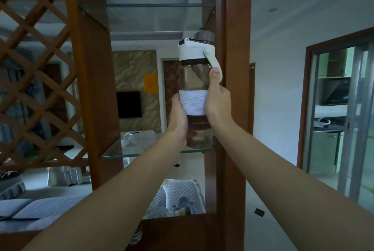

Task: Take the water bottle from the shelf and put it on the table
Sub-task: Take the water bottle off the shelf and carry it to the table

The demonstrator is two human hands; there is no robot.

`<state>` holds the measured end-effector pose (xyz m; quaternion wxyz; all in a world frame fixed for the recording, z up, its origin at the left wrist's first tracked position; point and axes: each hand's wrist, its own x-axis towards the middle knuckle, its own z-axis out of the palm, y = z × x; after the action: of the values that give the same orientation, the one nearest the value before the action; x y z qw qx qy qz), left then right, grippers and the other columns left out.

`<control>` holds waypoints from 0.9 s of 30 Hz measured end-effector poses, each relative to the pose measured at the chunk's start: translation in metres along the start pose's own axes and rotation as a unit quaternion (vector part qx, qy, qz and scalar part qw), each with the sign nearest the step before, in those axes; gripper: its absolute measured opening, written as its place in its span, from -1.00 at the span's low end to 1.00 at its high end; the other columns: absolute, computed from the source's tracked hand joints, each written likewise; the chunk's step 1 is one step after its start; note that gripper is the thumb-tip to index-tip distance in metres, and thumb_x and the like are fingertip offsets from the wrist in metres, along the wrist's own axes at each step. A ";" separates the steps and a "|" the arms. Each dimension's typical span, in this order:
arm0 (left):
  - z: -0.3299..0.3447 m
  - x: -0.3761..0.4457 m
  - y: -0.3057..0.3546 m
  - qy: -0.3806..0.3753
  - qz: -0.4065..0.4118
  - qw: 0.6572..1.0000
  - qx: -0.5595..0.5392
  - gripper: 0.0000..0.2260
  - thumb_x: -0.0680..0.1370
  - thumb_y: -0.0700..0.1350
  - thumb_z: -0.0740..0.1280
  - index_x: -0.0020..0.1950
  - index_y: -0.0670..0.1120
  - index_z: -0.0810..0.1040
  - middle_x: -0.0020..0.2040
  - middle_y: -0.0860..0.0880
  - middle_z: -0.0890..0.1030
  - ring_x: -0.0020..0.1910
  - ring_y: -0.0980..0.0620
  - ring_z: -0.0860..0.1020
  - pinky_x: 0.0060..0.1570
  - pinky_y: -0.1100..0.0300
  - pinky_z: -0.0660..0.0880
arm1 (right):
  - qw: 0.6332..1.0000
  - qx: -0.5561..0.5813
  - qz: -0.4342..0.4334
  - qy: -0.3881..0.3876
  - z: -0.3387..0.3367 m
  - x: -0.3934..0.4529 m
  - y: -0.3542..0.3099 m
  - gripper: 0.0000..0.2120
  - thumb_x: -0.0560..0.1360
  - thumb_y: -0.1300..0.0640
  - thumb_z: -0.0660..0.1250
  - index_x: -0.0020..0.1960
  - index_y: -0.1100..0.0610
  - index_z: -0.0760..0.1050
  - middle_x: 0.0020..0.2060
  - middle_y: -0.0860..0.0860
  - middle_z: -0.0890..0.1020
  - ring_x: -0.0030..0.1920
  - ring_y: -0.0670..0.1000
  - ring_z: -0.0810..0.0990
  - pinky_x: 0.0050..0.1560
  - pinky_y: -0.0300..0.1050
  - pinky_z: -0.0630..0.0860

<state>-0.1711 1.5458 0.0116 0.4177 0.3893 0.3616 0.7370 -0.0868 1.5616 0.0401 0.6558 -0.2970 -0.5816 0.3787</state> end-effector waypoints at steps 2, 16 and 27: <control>0.010 -0.010 0.000 0.000 0.001 1.000 -0.005 -0.44 0.57 0.32 0.12 0.23 -0.04 0.67 0.24 -0.26 0.67 0.26 -0.30 0.60 0.34 -0.29 0.45 | 1.000 0.004 0.001 0.001 -0.011 -0.003 -0.007 -0.39 0.52 -0.44 0.05 -0.01 0.07 0.57 -0.10 0.08 0.74 -0.08 0.07 0.73 0.10 0.11 0.65; 0.111 -0.079 -0.030 -0.020 -0.008 1.000 0.016 -0.49 0.62 0.29 0.02 0.10 0.09 0.70 -0.01 -0.14 0.76 -0.08 -0.10 0.73 -0.10 0.02 0.67 | 0.998 -0.048 -0.039 0.025 -0.129 -0.020 -0.044 -0.36 0.53 -0.44 0.03 0.01 0.06 0.62 -0.23 0.01 0.76 -0.21 -0.08 0.74 -0.13 -0.17 0.66; 0.193 -0.106 -0.097 -0.138 -0.084 0.987 0.015 -0.45 0.62 0.29 0.01 0.24 0.03 0.65 0.13 -0.18 0.72 0.13 -0.21 0.67 0.15 -0.15 0.59 | 0.989 -0.080 0.003 0.123 -0.243 -0.037 -0.035 -0.28 0.55 -0.42 0.02 -0.01 0.19 0.61 -0.12 0.18 0.73 -0.06 0.16 0.72 0.12 0.20 0.63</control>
<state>0.0672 1.5282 -0.0167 0.5176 0.4617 0.3432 0.6333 0.1571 1.5244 0.0137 0.6952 -0.3943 -0.5245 0.2934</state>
